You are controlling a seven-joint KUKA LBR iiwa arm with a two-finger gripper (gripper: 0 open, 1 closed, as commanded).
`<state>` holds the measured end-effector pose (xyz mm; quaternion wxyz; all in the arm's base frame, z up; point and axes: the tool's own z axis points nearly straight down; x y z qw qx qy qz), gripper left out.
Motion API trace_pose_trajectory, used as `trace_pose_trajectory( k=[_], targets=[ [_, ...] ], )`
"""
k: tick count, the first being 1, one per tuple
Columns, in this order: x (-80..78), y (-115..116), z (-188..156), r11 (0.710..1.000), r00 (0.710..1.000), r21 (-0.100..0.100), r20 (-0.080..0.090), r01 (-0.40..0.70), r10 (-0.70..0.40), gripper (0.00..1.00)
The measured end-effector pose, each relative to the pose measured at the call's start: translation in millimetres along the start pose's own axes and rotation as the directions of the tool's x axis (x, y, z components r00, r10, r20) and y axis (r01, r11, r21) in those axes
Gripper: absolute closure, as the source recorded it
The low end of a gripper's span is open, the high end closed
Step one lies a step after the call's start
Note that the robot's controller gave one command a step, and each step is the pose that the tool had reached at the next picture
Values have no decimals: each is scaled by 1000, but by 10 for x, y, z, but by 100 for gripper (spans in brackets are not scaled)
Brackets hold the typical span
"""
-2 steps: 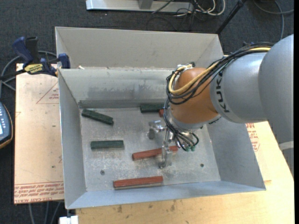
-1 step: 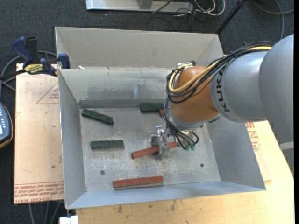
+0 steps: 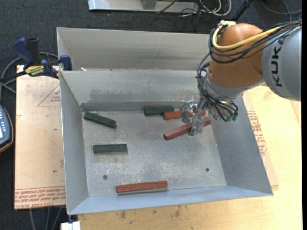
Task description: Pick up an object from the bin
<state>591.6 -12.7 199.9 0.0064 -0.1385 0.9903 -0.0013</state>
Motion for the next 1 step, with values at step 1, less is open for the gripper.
trace_pose_trajectory(
  k=[1],
  targets=[
    [158,-324,-452,947,947,-4,-5,320,-320,100]
  ],
)
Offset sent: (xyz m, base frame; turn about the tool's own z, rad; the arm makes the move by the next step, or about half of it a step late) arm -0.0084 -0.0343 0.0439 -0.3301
